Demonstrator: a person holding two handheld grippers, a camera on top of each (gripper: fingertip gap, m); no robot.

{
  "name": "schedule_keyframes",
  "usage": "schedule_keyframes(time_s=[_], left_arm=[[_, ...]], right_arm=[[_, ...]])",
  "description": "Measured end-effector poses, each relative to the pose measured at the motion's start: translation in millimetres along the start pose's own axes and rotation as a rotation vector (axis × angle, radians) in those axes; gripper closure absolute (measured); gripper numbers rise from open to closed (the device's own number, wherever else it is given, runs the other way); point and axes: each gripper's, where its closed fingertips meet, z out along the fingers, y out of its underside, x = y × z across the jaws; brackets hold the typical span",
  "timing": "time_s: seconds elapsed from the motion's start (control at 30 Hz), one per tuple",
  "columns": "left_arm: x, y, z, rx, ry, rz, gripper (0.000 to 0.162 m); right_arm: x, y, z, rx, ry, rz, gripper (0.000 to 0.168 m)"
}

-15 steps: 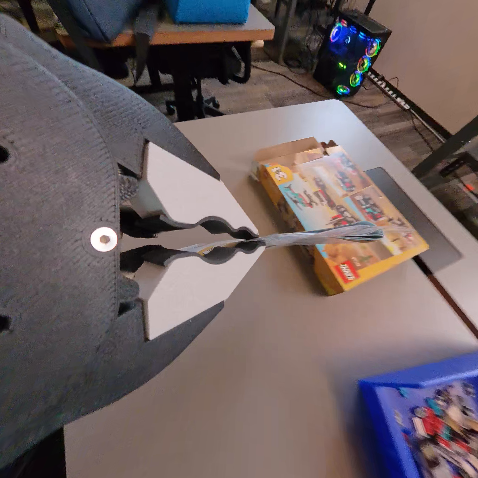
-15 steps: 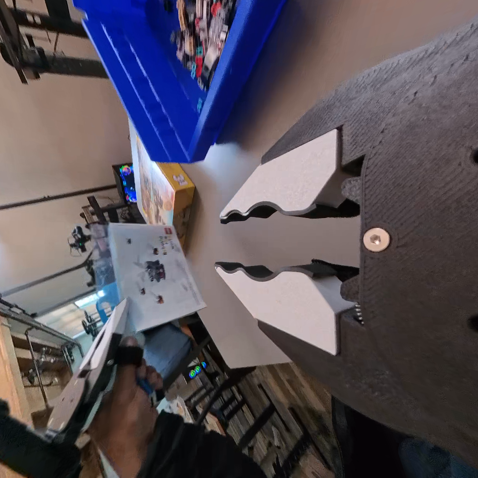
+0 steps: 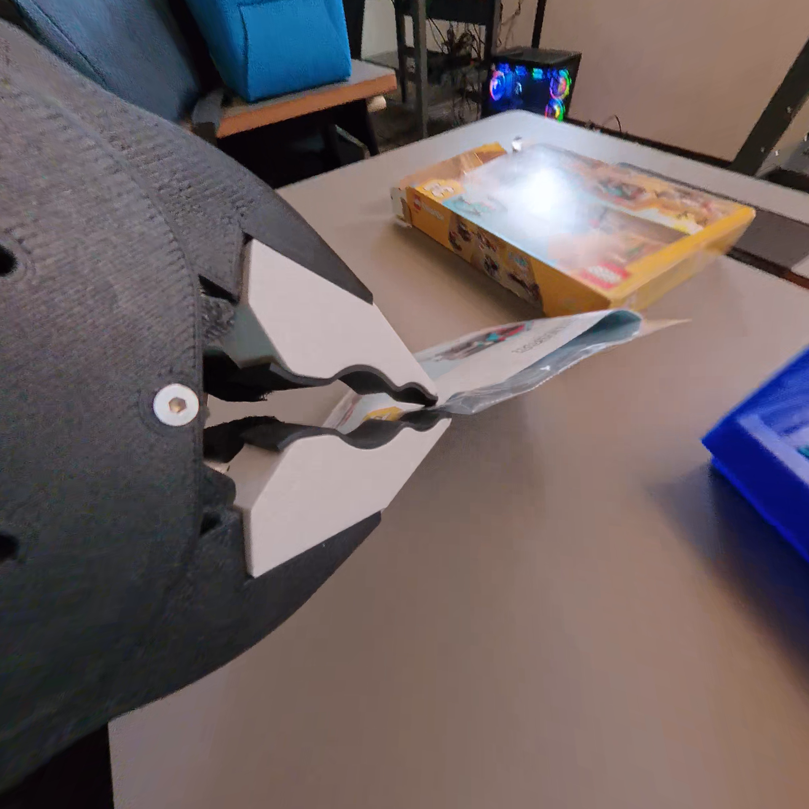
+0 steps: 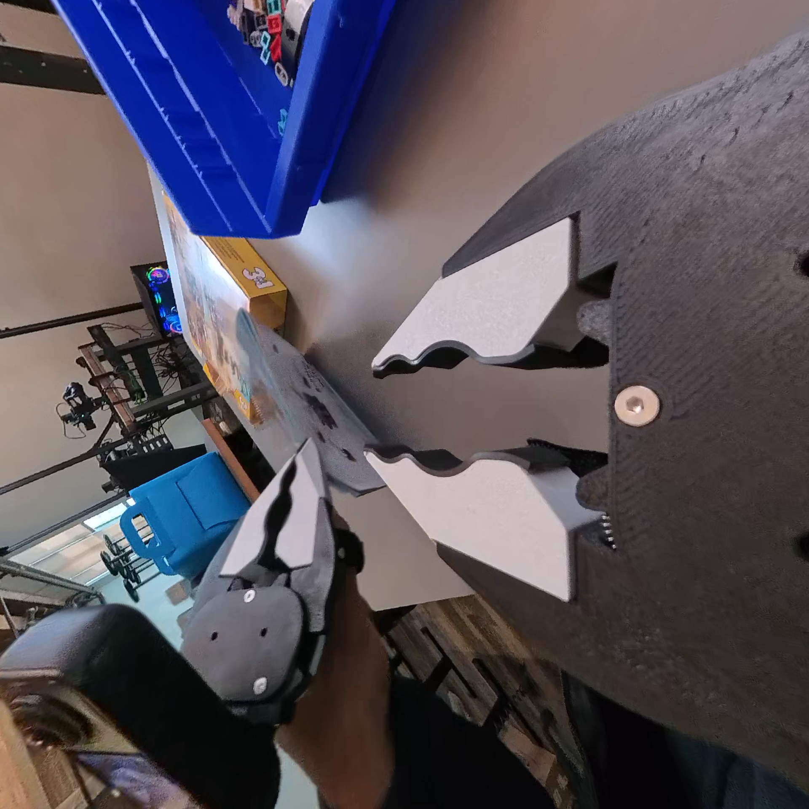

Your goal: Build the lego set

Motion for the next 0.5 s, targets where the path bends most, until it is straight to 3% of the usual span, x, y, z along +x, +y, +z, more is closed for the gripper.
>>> schedule_keyframes(time_s=[0.13, 0.27, 0.4, 0.5], left_arm=[[36.1, -14.4, 15.8, 0.029, 0.128, -0.067, 0.146], [66.1, -26.1, 17.9, 0.09, 0.464, -0.322, 0.11], [42.0, -32.1, -3.9, 0.241, 0.702, -0.547, 0.092], [6.7, -6.6, 5.7, 0.269, 0.68, -0.623, 0.08]], right_arm=[[12.0, 3.9, -6.5, -0.018, 0.032, 0.034, 0.136], [19.9, 6.6, -14.8, -0.033, 0.048, 0.066, 0.136], [22.5, 7.9, -23.1, -0.038, 0.056, 0.074, 0.135], [22.0, 8.3, -20.5, -0.042, 0.044, 0.095, 0.133]])
